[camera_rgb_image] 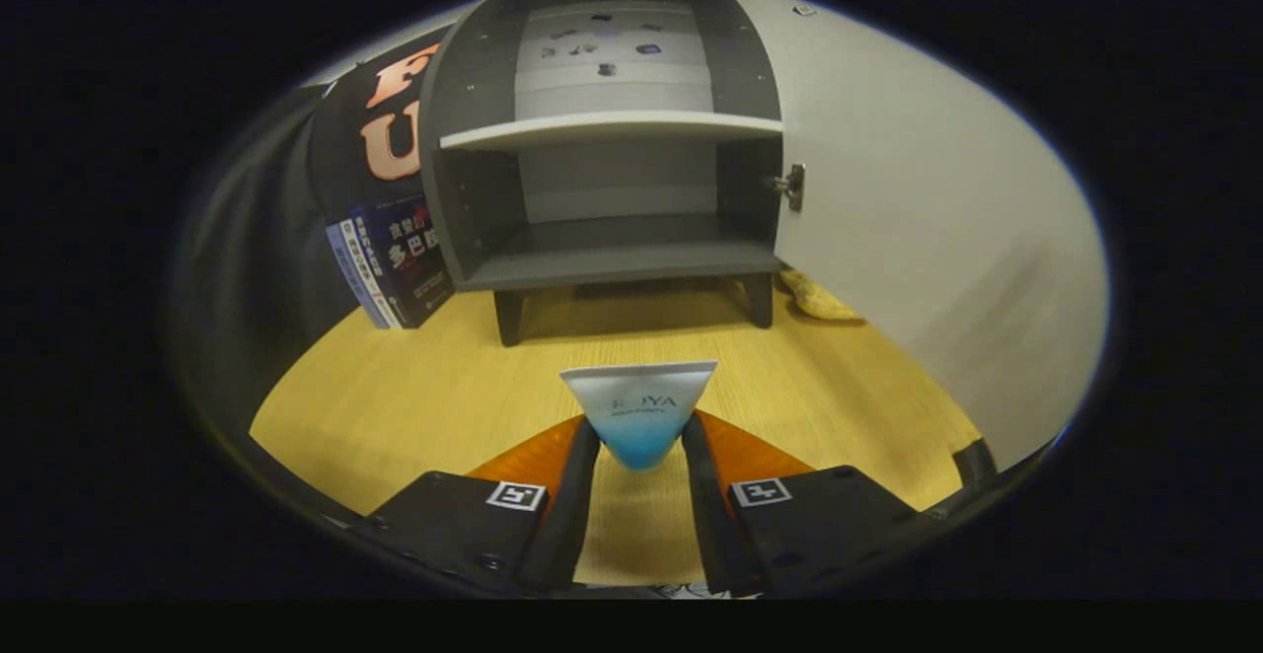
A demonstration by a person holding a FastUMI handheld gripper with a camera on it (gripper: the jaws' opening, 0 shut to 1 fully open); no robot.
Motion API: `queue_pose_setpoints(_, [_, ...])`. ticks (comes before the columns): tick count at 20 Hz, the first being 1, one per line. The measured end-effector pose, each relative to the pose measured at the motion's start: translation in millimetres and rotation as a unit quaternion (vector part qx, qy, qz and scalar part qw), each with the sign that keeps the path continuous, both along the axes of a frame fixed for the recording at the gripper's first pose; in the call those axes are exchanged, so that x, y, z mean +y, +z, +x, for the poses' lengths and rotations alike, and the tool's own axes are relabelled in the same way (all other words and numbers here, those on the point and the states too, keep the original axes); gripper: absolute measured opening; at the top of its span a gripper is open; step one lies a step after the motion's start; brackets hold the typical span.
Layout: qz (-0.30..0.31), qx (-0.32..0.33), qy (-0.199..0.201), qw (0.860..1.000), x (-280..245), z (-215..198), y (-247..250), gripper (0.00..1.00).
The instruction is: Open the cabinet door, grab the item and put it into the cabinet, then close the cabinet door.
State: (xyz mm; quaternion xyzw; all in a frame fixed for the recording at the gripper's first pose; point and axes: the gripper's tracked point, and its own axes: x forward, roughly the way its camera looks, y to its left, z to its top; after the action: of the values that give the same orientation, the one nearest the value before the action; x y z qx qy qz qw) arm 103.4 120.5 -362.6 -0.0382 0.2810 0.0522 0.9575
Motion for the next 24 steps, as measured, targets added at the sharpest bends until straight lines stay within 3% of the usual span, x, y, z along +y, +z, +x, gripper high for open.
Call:
queue_pose_setpoints(4, [0.03, -0.079, 0.033, 0.996, 29, 45, 109, 0.55])
queue_pose_setpoints(8, [0.061, -0.122, 0.072, 0.988, 67, 99, 180, 0.54])
queue_pose_setpoints(11, [0.048, -0.139, 0.079, 0.986, 81, 152, 215, 0.54])
queue_pose_setpoints(15, [0.014, -0.15, 0.082, 0.985, 94, 215, 236, 0.54])
queue_pose_setpoints(18, [0.008, -0.114, 0.059, 0.992, 95, 256, 226, 0.54])
queue_pose_setpoints(20, [0.023, -0.072, 0.044, 0.996, 91, 272, 210, 0.54])
queue_pose_setpoints(24, [0.022, -0.051, 0.034, 0.998, 89, 291, 203, 0.54])
